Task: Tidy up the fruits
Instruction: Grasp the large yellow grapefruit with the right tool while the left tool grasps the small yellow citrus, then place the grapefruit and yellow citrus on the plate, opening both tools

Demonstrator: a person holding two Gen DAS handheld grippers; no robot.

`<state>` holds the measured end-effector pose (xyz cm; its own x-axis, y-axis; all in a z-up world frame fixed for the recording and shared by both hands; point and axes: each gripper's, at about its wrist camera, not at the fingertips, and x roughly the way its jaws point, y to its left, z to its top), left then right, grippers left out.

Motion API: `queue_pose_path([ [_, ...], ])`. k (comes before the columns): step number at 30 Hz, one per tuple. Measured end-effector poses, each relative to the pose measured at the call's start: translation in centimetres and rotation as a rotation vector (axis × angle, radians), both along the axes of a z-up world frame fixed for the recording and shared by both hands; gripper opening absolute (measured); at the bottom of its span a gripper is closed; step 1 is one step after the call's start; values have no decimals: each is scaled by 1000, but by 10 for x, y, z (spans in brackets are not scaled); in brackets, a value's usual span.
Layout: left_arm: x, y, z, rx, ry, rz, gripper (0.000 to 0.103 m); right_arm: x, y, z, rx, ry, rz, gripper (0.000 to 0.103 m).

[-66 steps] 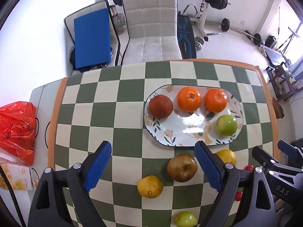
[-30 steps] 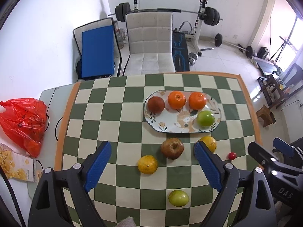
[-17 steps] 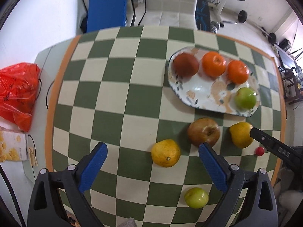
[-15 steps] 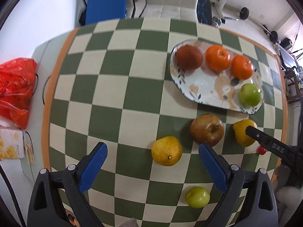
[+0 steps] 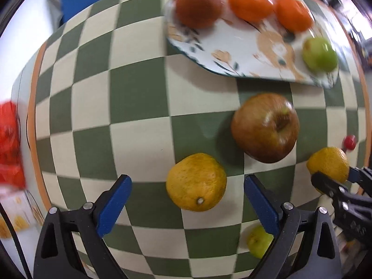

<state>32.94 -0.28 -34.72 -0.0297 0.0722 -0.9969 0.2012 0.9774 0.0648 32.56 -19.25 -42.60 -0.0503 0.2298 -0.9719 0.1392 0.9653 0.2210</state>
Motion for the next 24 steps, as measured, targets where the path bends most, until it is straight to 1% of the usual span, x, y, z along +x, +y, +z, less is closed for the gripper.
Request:
queue_pose_path([
  [1,-1,-5,-4,8,1,-26,99,-5,-1,-3,2,7,-8,65],
  [2,0,-9,-9,12,8,-47,96,-8,-1,-6,1,13,-14,65],
  [3,0,-13,-12,12,7,-61,91,-12,-3,-10,0,21,-23,65],
  [5,-2,-18,-18,17,9,-80,56,-18,-3,-12,12,12,-38,65],
  [6,-3,-20,-20,34,12,-84,56,-19,-4,-12,10,10,-41,66],
  [8,-7,-19,-20,29,3,-76,56,-20,-6,-13,18,10,-53,66],
  [12,-23,-9,-18,-30,33,-2,56,-23,-11,-14,39,19,-63,66],
  [15,-37,-2,-15,-46,23,49,56,-22,-13,-13,36,17,-48,66],
  [17,-41,4,-17,-54,14,87,56,-15,-20,-9,28,13,-34,66],
  [20,-44,10,-19,-68,15,135,56,-13,-17,-7,17,3,-16,66],
  [22,-44,12,-19,-83,25,147,55,-13,-15,-6,17,6,-6,65],
  [24,-43,15,-14,-108,22,159,55,-15,-19,-3,43,5,-27,65],
])
